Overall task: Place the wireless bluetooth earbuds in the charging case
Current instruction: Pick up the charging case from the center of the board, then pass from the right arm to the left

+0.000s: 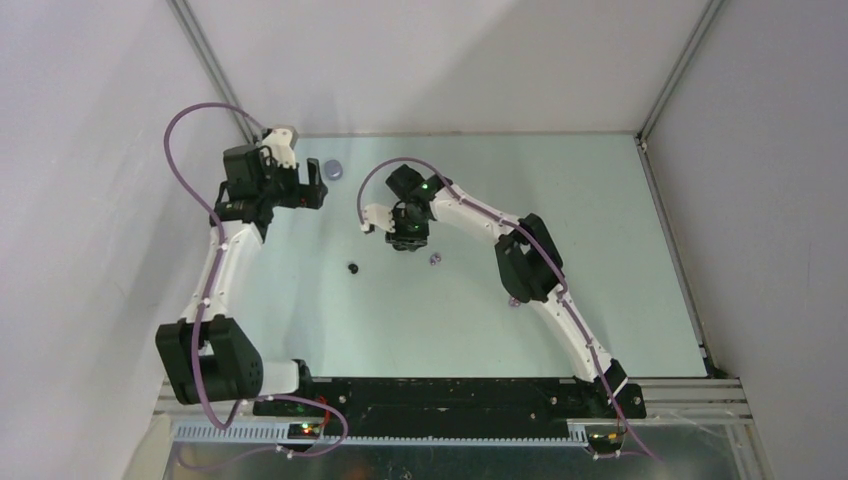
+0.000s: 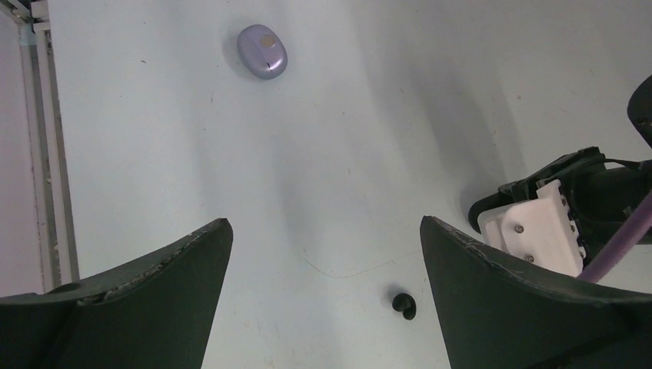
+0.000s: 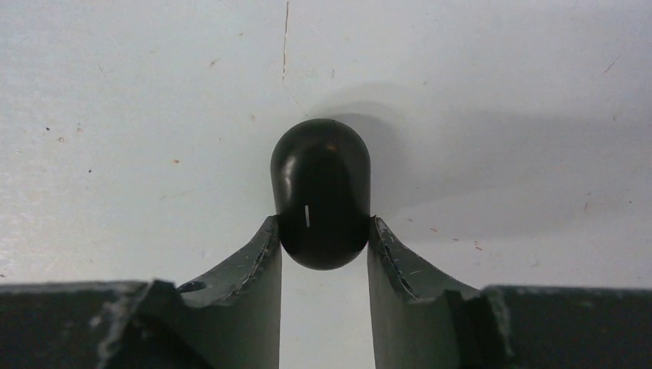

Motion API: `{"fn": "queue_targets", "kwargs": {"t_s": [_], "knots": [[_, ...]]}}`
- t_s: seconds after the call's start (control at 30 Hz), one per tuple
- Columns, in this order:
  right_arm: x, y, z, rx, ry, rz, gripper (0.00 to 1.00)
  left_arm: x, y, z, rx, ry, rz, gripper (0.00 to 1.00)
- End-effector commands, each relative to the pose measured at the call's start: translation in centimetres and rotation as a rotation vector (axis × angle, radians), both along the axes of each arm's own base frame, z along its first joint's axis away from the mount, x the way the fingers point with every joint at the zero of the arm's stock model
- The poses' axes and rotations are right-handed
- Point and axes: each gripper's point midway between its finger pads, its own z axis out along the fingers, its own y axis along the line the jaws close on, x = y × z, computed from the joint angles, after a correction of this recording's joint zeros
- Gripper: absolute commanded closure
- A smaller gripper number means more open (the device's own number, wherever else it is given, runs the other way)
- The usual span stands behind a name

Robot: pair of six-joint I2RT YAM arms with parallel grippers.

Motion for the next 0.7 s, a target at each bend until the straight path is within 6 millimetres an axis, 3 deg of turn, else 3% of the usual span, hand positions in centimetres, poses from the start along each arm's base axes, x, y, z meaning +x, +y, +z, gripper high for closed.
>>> {"fn": "queue_targets", "kwargs": {"t_s": [0.0, 0.1, 0.13, 0.17, 0.2, 0.23, 0.3, 0.37, 0.53, 0.63, 0.67], "knots": [[0.6, 0.3, 2.6, -0.003, -0.076, 0.013, 0.7, 1.1, 0.2, 1.1, -0.031, -0.011, 0.018, 0.01], [0.2, -0.6, 4.9, -0.029, -0.129, 0.01, 0.73, 1.7, 0.1, 0.2, -0.059, 0.04, 0.034, 0.01], [0.0, -0.7, 6.9, -0.023, -0.17, 0.007, 0.73, 2.0, 0.0, -0.9, -0.082, 0.079, 0.036, 0.01], [-0.5, -1.0, 7.2, -0.032, -0.175, 0.011, 0.73, 2.4, -0.5, -1.6, -0.108, 0.102, 0.018, 0.01], [-0.7, -1.3, 9.3, -0.021, -0.211, 0.0, 0.73, 2.4, -1.4, -1.8, -0.15, 0.116, -0.012, 0.01], [-1.3, -1.5, 9.5, -0.03, -0.214, 0.004, 0.73, 2.8, -1.9, -2.3, -0.182, 0.137, -0.027, 0.01], [-1.7, -2.6, 12.9, -0.041, -0.31, -0.036, 0.73, 3.3, -3.6, -2.8, -0.28, 0.17, -0.084, 0.01], [-2.2, -3.6, 14.7, -0.064, -0.394, -0.065, 0.74, 3.7, -5.5, -2.7, -0.411, 0.218, -0.135, 0.01], [-4.4, -5.5, 18.1, -0.04, -0.467, -0.138, 0.74, 4.7, -9.8, -1.8, -0.593, 0.298, -0.265, 0.01], [-5.5, -6.8, 19.6, -0.012, -0.49, -0.189, 0.74, 4.7, -12.6, 0.3, -0.655, 0.307, -0.347, 0.01], [-5.9, -7.1, 19.0, -0.02, -0.488, -0.19, 0.74, 4.3, -14.2, 1.4, -0.669, 0.3, -0.406, 0.01]]}}
